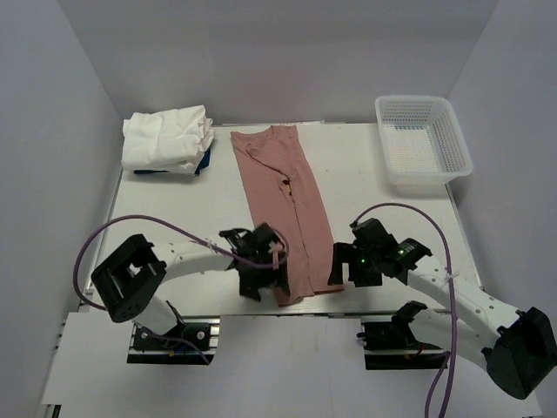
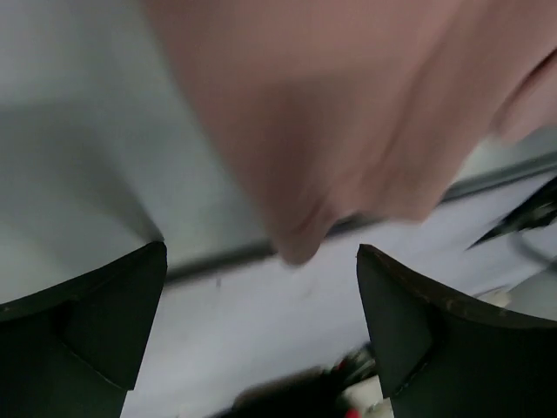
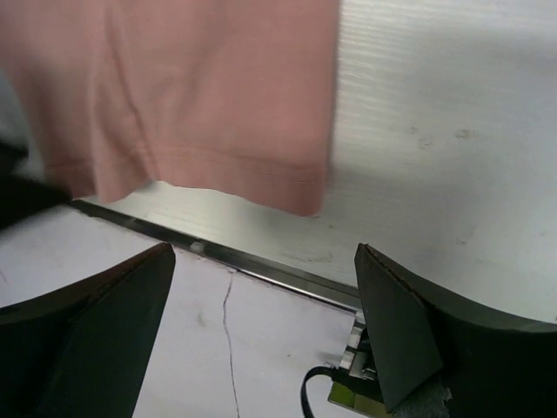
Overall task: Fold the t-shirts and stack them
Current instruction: Grab the bottom of the folded rectangular tshirt with both arms, then fold the folded rectangular tshirt in 1/3 of the way, then grab one side of the 2/3 rectangular tshirt with both arms, then fold the long partially folded tshirt into a neat square
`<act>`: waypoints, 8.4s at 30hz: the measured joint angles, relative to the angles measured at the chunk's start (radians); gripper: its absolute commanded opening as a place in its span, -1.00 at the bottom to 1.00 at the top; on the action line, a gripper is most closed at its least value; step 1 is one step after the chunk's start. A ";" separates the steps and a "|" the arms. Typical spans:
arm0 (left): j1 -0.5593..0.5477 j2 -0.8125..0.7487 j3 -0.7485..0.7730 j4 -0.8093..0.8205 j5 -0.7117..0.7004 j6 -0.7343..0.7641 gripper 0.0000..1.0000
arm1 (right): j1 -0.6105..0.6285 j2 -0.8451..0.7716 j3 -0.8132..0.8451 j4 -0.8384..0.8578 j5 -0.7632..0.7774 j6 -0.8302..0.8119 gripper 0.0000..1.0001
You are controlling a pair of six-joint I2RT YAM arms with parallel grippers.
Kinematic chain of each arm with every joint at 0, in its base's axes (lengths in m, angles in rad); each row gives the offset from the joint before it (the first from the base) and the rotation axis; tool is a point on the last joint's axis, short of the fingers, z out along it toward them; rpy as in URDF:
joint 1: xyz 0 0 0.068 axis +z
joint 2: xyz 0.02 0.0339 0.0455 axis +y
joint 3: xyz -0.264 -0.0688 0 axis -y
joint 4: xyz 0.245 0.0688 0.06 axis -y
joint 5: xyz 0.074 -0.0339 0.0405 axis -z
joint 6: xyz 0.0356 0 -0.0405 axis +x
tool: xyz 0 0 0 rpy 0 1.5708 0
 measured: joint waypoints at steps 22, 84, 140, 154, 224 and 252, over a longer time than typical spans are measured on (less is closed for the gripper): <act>-0.145 0.076 0.051 -0.126 -0.133 -0.175 -0.49 | -0.037 0.104 -0.074 0.103 -0.060 -0.091 0.80; 0.222 0.149 0.586 -0.376 -0.557 -0.349 -1.00 | -0.108 0.679 0.775 0.081 0.177 -0.203 -1.00; 0.493 -0.459 0.116 -0.395 -0.377 -0.056 0.99 | -0.081 1.296 1.269 0.510 -0.050 -0.191 0.81; 0.424 -0.208 0.031 -0.153 -0.089 0.100 0.95 | -0.195 0.666 0.592 0.450 0.048 -0.161 0.81; 0.198 -0.186 0.534 -0.551 -0.409 -0.048 -1.00 | -0.248 0.410 0.563 0.104 -0.420 -0.123 -1.00; 0.538 0.335 0.818 -0.390 -0.314 0.158 -1.00 | -0.357 0.889 0.930 0.204 -0.597 -0.155 -1.00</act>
